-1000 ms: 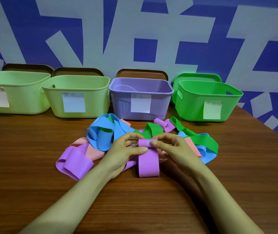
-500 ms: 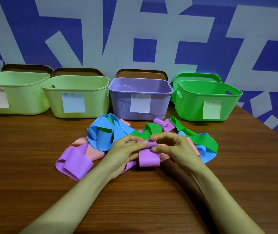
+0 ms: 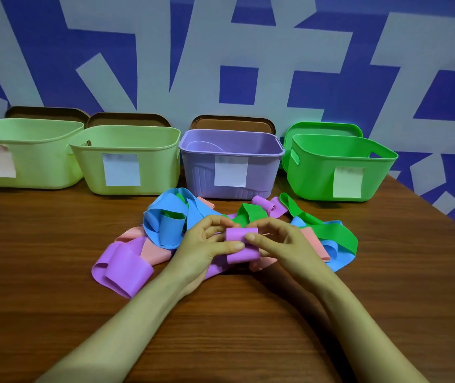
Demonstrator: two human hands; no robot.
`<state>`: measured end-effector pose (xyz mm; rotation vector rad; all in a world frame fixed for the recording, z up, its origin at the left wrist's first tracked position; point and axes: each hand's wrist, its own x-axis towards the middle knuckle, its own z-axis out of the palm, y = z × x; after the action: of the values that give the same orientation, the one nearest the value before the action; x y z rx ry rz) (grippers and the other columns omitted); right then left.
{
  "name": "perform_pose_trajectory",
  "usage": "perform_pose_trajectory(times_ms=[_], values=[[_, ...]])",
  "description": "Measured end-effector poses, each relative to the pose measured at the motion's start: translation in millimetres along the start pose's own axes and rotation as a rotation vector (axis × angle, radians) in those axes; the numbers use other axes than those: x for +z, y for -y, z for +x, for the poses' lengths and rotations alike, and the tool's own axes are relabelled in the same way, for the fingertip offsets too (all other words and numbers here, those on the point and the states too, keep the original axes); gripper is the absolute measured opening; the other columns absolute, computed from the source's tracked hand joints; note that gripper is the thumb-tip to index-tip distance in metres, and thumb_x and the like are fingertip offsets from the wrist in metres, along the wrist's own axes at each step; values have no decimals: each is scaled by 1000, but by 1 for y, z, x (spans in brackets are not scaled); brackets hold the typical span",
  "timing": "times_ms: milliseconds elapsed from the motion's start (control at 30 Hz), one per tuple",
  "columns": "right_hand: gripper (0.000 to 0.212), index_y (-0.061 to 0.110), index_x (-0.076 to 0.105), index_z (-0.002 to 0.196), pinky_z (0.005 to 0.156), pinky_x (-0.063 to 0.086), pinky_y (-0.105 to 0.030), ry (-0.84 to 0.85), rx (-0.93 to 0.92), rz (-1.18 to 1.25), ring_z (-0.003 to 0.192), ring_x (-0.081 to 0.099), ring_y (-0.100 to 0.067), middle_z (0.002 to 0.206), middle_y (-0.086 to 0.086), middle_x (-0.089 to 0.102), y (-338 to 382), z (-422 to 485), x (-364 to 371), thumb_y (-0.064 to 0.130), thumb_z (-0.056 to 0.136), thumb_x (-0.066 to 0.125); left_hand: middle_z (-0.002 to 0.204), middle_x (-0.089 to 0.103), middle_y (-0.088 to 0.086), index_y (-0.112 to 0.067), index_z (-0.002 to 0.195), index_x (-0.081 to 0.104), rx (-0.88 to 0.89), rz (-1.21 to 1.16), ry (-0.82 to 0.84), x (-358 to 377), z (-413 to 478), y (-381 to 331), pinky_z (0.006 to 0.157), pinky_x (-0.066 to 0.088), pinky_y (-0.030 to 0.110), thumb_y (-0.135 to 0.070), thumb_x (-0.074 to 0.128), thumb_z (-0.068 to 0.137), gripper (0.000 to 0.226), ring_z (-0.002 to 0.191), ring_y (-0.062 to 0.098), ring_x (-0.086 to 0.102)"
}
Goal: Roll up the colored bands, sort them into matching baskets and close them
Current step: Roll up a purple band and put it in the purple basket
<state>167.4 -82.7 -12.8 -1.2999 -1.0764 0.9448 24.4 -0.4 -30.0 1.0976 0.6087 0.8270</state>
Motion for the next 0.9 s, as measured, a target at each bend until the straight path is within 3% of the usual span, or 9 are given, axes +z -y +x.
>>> perform_pose_trajectory(times_ms=[167, 300, 400, 533, 767, 900], values=[[16, 4, 65, 97, 53, 51, -22, -20, -29, 117, 73, 55, -27, 77, -14, 66, 0, 1, -2, 1, 81, 67, 102, 70, 15, -2, 107, 59, -112, -11, 42, 3, -3, 1, 67, 59, 27, 5, 68, 77, 32, 86, 23, 70], [23, -8, 60, 102, 52, 49, -18, 0, -24, 194, 66, 54, -21, 73, -9, 67, -3, 3, -3, -13, 79, 63, 100, 70, 15, -2, 105, 58, -94, -30, 38, 2, -1, 0, 75, 59, 29, -4, 73, 69, 38, 84, 23, 71], [24, -3, 62, 95, 56, 51, -18, 22, -18, 198, 63, 60, -15, 75, -7, 69, -5, 5, -4, -18, 77, 62, 91, 72, 10, -4, 100, 59, -87, -42, 33, 2, 0, 0, 77, 59, 29, -12, 70, 73, 30, 83, 20, 71], [31, 5, 65, 85, 66, 53, -18, 32, -84, 109, 75, 67, -10, 80, -3, 71, -9, 8, -7, -23, 72, 61, 94, 71, 11, -4, 101, 60, -90, -31, 42, -1, 1, 2, 80, 58, 29, -2, 66, 81, 21, 89, 22, 71], [35, 9, 65, 104, 75, 52, -17, -51, -64, 119, 89, 66, -7, 103, 0, 70, -11, 13, -11, -4, 74, 73, 100, 68, 14, -10, 101, 64, -37, 130, 68, -4, 3, -1, 83, 54, 30, 0, 66, 82, 21, 93, 21, 67], [23, 6, 67, 93, 68, 52, -18, -88, -17, 100, 81, 68, -10, 86, -6, 72, -8, 11, -6, 2, 72, 76, 93, 68, 7, -13, 97, 66, 54, 300, 67, 0, 0, -3, 76, 55, 23, -2, 68, 82, 18, 87, 15, 67]])
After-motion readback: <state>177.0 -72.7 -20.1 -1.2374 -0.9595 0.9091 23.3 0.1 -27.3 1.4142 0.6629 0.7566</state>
